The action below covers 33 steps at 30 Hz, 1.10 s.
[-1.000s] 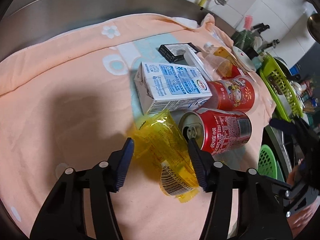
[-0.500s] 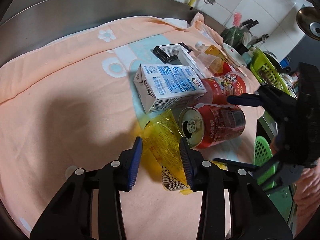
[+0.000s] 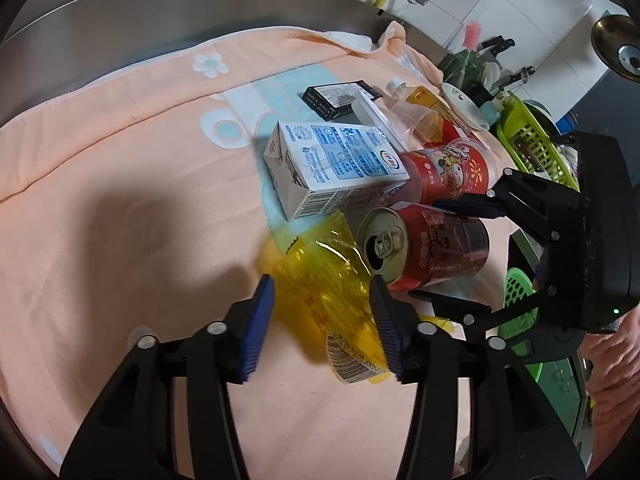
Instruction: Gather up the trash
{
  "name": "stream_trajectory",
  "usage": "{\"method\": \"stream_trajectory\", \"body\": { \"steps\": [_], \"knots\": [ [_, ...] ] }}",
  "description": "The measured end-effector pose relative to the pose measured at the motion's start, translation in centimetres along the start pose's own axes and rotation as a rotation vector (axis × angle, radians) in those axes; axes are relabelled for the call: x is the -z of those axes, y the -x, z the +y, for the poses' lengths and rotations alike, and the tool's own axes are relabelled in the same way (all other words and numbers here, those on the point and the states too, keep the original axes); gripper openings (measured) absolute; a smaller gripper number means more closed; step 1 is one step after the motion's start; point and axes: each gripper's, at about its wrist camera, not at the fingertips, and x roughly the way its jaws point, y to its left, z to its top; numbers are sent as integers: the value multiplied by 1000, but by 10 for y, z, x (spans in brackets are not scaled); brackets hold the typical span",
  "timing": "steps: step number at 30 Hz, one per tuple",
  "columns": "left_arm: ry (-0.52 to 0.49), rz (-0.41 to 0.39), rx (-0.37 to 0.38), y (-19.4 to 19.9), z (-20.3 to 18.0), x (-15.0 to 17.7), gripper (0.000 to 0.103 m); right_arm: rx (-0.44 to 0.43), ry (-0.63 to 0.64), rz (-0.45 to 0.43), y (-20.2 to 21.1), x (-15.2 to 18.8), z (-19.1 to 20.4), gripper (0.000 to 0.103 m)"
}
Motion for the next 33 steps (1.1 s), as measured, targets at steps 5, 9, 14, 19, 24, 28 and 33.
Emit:
{"method": "stream_trajectory", "body": {
  "steps": [5, 9, 14, 19, 24, 28, 33],
  "knots": [
    [13, 11, 7, -5, -4, 1, 55, -37, -66, 12, 5, 7, -3, 65],
    [15, 19, 9, -10, -8, 1, 56, -60, -123, 18, 8, 13, -6, 64],
    [24, 24, 12, -19, -11, -1, 56, -60, -149, 6, 3, 16, -6, 67],
    [16, 21, 13, -24, -12, -2, 56, -69, -184, -6, -2, 17, -7, 68],
    [11, 30, 12, -26, -14, -5, 56, -80, -239, -31, 2, 25, -9, 65],
    [6, 39, 21, -27, -16, -4, 55, -77, -311, -64, 15, 41, -9, 62],
    [-21, 52, 29, -32, -29, -2, 55, -67, -460, -142, 40, 73, -12, 62]
  ]
}}
